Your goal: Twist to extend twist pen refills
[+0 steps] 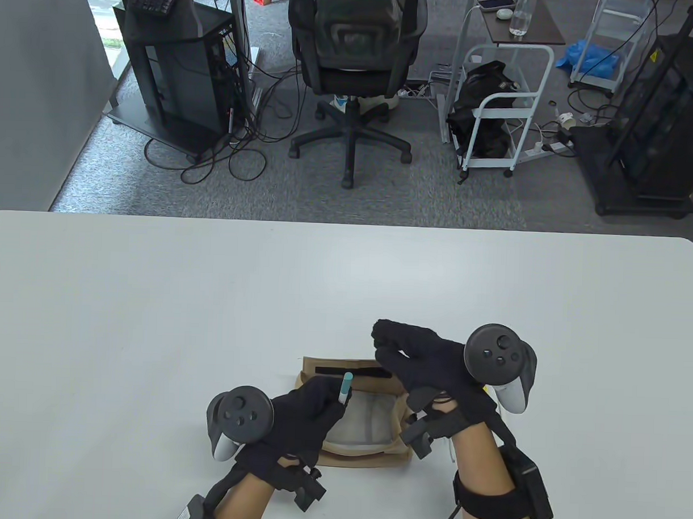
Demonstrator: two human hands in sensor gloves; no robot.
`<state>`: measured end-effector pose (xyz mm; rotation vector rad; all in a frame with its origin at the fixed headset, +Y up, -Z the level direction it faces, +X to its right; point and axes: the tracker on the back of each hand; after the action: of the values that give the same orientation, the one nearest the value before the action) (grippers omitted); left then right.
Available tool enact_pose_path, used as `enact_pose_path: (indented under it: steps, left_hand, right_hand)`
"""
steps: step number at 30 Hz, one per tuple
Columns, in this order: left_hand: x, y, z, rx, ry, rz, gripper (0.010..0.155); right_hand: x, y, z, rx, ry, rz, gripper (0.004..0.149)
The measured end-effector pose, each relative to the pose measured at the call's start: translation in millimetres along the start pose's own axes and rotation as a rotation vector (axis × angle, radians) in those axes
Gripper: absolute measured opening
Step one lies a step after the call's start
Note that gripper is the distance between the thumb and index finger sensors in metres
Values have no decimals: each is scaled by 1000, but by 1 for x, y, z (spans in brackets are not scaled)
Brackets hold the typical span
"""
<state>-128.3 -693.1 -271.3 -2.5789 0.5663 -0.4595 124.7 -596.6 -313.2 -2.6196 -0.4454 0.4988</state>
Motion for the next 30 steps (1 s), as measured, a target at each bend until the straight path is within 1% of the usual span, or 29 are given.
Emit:
enact_pose_path:
  steps: [1, 3, 9, 11, 14, 19, 21, 25, 30]
  left_hand:
    - [0, 0, 0, 2, 4, -16, 50]
    - [0, 0, 0, 5, 12, -35, 50]
    - [3, 0, 1, 14, 45, -75, 50]
    - [4, 0, 1, 18, 59, -81, 50]
    - [5, 0, 1, 17, 71, -83, 50]
    - [5, 0, 2, 20, 69, -78, 50]
    - [5, 0, 1, 16, 65, -73, 50]
    - [4, 0, 1, 11, 58, -67, 50]
    - [3, 1, 1, 4, 36, -52, 50]
  right_hand:
    - [-1, 0, 0, 10, -23, 41, 54]
    - [-8, 4, 3, 26, -108, 154, 55]
    - [-35, 19, 12, 51, -346, 313, 60]
    - [-43, 22, 14, 54, -387, 361, 59]
    - [-49, 25, 16, 52, -400, 379, 56]
    - [-46, 25, 16, 54, -344, 364, 50]
    - [-42, 24, 15, 56, -280, 303, 49]
    - [-38, 21, 13, 62, -207, 221, 49]
    - [-36, 13, 11, 92, -90, 71, 49]
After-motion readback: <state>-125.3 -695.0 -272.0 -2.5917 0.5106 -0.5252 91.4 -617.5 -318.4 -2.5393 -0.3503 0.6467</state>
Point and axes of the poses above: the tracker on the back of each hand, its own y axis roughly to the little-finger side, its own z axis roughly from the wrist to the fingertips, x = y × z, and after that the axes turned 2 degrees about x, right-handed
